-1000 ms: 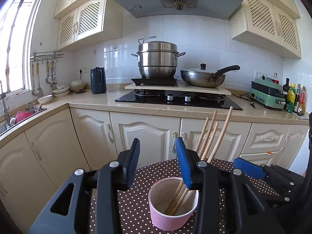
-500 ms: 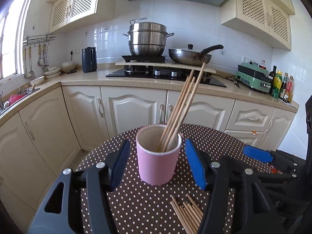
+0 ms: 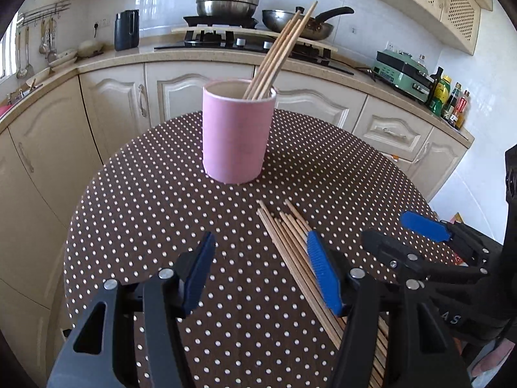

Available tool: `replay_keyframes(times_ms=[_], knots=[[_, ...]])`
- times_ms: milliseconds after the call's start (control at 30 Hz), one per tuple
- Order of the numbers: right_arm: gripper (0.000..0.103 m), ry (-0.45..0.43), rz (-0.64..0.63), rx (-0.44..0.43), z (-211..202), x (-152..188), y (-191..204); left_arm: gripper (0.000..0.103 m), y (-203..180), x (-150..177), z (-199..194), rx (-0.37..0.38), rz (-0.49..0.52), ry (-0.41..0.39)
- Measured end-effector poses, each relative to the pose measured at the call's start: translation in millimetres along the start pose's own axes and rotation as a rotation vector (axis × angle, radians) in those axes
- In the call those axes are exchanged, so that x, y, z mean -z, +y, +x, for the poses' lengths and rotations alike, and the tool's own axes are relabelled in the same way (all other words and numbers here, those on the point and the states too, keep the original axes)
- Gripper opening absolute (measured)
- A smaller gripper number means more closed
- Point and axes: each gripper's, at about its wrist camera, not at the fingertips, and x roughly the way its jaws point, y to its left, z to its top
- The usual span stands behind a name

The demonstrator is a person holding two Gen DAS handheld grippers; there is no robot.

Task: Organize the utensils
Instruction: 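Move both grippers from the pink cup back to the chopstick pile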

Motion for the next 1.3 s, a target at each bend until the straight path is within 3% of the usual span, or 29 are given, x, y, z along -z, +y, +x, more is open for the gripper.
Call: replay_keyframes(times_ms=[233, 567, 800, 1067, 1233, 1300], knots=[[0.072, 0.060, 0.045, 0.051, 3, 33, -7, 0.059, -2, 29, 4, 0.029, -0.010, 0.088], [0.072, 0.127, -0.084, -0.025, 5, 63, 15, 0.059, 0, 51, -2, -0.021, -0.055, 0.136], [0.072, 0.128, -0.120, -0.026, 3, 64, 24, 0.059, 9, 65, -8, -0.079, -0.068, 0.147], [0.072, 0.156, -0.187, 0.019, 9, 64, 35, 0.059, 16, 74, -18, -0.097, -0.064, 0.142], [0.072, 0.156, -0.129, -0.002, 15, 57, 32, 0.059, 14, 77, -22, -0.084, -0.052, 0.148], [0.064, 0.159, -0.088, -0.029, 13, 55, 30, 0.059, 14, 78, -24, -0.084, -0.064, 0.145]])
